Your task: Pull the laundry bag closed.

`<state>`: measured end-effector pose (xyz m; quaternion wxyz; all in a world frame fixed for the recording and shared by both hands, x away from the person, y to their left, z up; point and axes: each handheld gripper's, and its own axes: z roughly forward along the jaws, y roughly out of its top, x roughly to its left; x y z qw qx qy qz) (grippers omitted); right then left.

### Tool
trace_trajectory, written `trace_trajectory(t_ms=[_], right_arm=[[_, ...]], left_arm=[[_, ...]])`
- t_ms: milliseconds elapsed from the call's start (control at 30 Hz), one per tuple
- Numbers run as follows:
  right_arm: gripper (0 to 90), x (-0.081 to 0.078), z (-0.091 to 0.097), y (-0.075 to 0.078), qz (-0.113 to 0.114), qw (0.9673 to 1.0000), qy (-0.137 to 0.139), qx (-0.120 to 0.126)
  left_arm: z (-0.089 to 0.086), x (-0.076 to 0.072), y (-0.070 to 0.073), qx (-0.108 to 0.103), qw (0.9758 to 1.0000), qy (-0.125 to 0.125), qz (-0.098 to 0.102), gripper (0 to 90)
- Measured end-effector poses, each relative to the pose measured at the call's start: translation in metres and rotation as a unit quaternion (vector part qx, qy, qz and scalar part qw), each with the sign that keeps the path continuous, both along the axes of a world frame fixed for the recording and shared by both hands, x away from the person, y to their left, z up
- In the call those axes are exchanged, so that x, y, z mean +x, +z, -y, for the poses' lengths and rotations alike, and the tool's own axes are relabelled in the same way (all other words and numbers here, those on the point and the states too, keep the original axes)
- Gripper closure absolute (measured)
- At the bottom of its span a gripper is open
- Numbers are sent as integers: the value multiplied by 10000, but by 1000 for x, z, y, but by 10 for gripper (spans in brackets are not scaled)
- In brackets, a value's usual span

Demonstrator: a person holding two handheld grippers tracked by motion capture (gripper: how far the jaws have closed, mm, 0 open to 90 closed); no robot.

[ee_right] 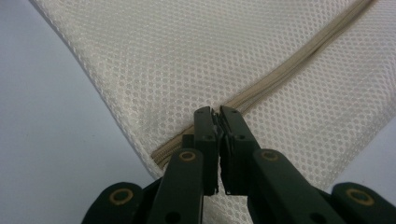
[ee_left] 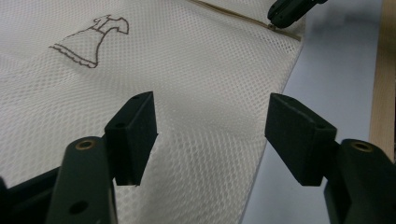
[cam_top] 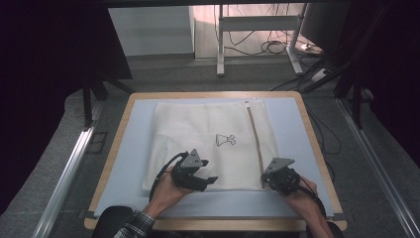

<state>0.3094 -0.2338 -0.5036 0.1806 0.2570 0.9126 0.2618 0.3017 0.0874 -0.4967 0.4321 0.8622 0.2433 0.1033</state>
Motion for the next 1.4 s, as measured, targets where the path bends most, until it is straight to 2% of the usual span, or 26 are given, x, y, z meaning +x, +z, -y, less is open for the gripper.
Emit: trace_trajectory(t_ms=[200, 533, 833, 867, 1167, 1400], right_arm=[[845, 0, 0, 0, 40, 10000, -28, 8], [848, 0, 0, 0, 28, 10000, -55, 27], [842, 0, 0, 0, 21, 10000, -61, 41], [836, 0, 1, 0, 29, 10000, -73, 43], [837, 0, 1, 0, 41, 10000, -73, 33], [830, 0, 1, 0, 62, 10000, -62, 41]], left_arm=[[9, 3, 0, -81, 9999, -79, -54, 397], [32, 8, -2, -177, 9991, -390, -79, 516], [46, 14, -6, -194, 9987, -443, -159, 624], [50, 15, -6, -251, 9984, -469, -189, 651], [66, 17, -7, -249, 9974, -642, -212, 757], [81, 19, -12, -144, 9952, -942, -213, 865]])
